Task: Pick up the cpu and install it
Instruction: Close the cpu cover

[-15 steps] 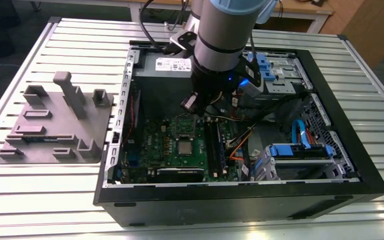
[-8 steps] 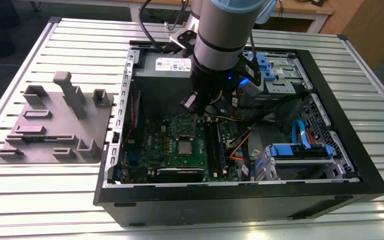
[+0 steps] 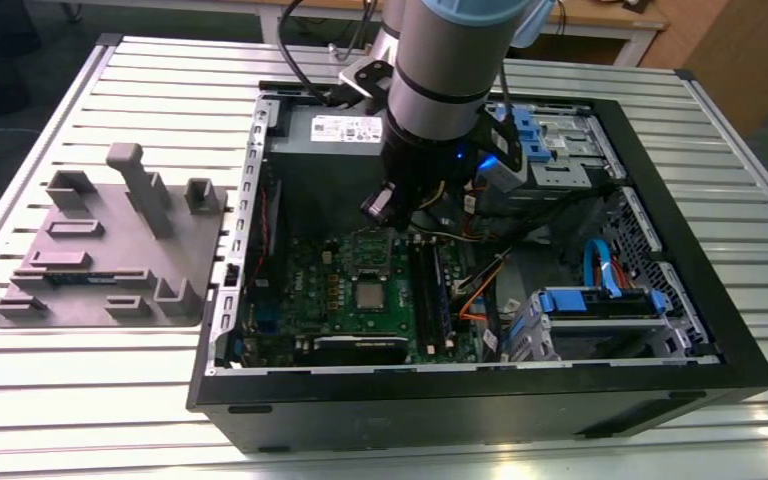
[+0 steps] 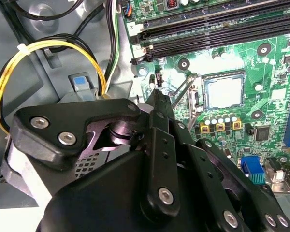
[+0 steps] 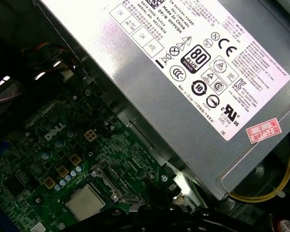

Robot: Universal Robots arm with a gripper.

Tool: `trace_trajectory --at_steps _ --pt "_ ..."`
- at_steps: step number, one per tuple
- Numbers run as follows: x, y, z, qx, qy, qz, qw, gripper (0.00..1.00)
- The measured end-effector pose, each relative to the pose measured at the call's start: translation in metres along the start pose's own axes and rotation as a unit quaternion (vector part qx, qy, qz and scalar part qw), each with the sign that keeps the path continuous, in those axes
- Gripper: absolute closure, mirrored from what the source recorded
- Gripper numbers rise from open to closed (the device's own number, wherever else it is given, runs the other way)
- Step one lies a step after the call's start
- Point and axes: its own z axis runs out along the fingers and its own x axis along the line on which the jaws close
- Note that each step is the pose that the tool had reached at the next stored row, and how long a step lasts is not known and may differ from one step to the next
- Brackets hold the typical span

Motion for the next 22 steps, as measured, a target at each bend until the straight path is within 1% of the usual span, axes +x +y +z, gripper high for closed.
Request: trace_trajectory --at_steps 6,11,22 --pt "-0.0001 0.0000 -0.0008 -0.0013 0.0013 -0.006 0.99998 0.89" --pt "-0.0002 0.0002 -0.0025 -0.0017 0.0013 -0.006 0.99998 0.89" --pt "0.0003 -0.0001 -0.0042 -0.0018 0.0016 -0.008 0.99996 0.89"
